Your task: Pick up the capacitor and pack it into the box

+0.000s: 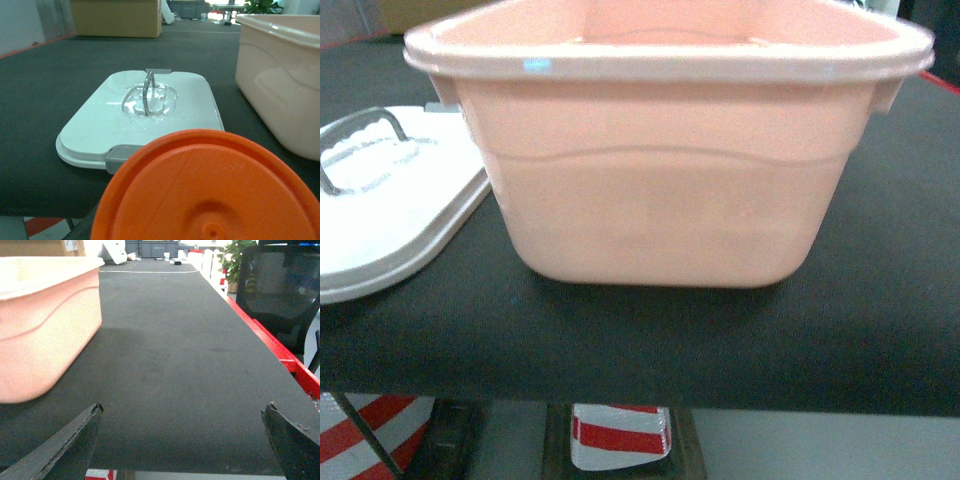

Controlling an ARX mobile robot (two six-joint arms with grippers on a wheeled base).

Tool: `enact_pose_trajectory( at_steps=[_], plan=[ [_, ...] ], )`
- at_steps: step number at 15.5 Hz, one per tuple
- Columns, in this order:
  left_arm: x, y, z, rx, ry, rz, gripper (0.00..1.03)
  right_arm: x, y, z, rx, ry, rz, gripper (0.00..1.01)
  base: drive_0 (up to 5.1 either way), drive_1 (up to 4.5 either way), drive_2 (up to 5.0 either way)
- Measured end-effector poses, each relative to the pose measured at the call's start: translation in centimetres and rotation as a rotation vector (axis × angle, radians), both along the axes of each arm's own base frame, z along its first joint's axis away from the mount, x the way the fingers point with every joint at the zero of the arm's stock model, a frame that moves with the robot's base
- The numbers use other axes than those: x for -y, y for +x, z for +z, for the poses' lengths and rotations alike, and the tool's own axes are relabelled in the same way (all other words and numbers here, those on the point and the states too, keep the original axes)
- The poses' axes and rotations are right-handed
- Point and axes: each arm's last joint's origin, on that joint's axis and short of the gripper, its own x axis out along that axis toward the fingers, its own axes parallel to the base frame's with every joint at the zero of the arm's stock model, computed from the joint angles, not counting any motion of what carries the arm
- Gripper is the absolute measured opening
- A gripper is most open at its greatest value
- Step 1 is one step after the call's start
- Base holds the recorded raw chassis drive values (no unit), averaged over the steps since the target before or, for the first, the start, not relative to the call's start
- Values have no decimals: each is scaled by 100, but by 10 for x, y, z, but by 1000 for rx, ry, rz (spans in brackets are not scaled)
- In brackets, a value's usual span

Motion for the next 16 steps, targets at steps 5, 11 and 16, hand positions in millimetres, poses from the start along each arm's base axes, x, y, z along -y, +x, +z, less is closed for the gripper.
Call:
enact_pose_trajectory(
  at_steps=[5, 11, 16],
  plan=[
    [0, 0, 0, 0, 0, 0, 43, 0, 0, 0, 0, 0, -1, 98, 0, 0, 0],
    [0, 0, 0, 2, 0, 1, 43, 0, 0, 0, -1, 0, 0, 98, 0, 0, 0],
    [0, 0, 0, 2, 0, 1, 43, 0, 0, 0, -1, 0, 0, 98, 0, 0, 0]
  ],
)
